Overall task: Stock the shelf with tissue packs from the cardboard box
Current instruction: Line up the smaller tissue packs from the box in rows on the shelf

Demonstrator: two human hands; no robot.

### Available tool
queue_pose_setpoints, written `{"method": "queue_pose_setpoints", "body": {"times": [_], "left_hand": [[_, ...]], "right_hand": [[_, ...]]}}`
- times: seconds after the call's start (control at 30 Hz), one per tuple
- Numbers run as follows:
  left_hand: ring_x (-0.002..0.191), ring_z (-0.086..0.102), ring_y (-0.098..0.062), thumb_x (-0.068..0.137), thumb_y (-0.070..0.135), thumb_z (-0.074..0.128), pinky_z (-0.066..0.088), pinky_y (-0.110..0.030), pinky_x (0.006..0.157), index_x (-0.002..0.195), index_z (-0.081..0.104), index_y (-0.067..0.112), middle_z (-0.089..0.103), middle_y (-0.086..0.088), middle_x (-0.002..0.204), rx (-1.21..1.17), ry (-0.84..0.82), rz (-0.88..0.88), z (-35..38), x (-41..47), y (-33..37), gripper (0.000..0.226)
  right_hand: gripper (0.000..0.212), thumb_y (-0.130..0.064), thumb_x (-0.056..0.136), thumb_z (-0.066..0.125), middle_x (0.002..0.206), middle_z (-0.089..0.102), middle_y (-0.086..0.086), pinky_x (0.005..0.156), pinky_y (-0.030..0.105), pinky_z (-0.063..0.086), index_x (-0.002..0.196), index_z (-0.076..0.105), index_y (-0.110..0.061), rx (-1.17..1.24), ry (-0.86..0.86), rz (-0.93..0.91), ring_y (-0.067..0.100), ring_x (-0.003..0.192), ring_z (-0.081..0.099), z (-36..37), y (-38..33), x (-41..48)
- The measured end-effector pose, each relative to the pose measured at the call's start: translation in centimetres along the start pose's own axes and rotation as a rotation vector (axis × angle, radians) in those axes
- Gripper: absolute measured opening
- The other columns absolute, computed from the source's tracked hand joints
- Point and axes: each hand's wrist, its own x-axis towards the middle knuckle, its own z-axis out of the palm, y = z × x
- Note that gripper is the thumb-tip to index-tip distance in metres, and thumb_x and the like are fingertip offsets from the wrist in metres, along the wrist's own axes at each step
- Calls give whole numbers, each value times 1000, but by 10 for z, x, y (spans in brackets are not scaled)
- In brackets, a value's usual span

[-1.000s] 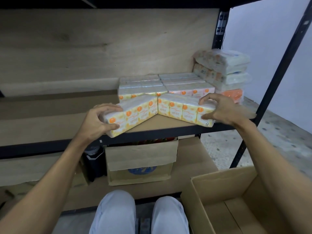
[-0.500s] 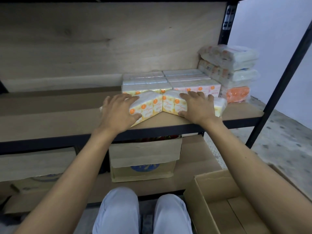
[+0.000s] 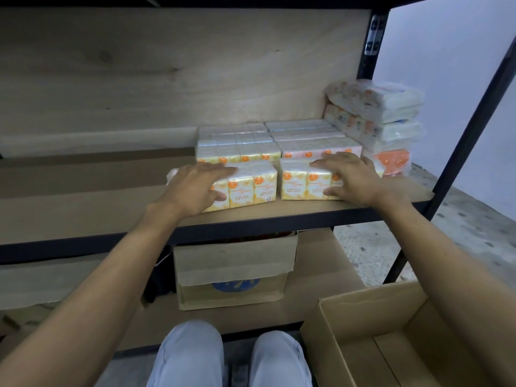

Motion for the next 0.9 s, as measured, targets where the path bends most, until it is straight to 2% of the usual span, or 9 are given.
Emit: {"method": "queue_pose_setpoints", "body": {"times": [0.1, 0.2, 0.37, 0.7, 0.9], "left_hand": [[140, 33, -15, 86, 29, 68, 24, -38, 114, 141, 40, 40, 37, 9, 152, -127, 68, -4, 9, 2, 11, 63], [139, 36, -12, 83, 41, 68, 26, -41, 113, 137, 45, 43, 43, 14, 147, -144, 140, -6, 15, 7, 17, 58], [134, 44, -15, 82, 44, 69, 35, -47, 108, 131, 53, 44, 52, 13, 140, -151, 225, -18, 27, 19, 19, 51], [135, 43, -16, 80, 45, 70, 34, -45, 110, 130, 53, 44, 53, 13, 139, -169, 205, -8, 34, 38, 18, 52], [135, 43, -16, 80, 46, 70, 34, -43, 109, 131, 52, 44, 52, 16, 140, -160, 187, -9, 37, 47, 15, 54]], "right_hand": [[74, -52, 76, 69, 153, 33, -6, 114, 54, 14, 140, 33, -45, -3, 44, 9, 19, 141, 26, 7, 5, -1], [75, -63, 74, 65, 150, 38, -8, 112, 49, 18, 140, 35, -44, 15, 89, 5, 16, 139, 30, 11, 10, 2], [69, -63, 72, 66, 147, 42, -11, 109, 46, 21, 135, 42, -47, 65, 124, -17, 15, 137, 34, 17, 23, 10], [69, -55, 70, 74, 144, 46, -10, 108, 45, 22, 132, 47, -45, 142, 146, -62, 17, 135, 37, 24, 44, 27], [69, -57, 68, 74, 143, 47, -10, 108, 43, 20, 131, 48, -44, 169, 155, -72, 17, 135, 37, 27, 50, 33]]}}
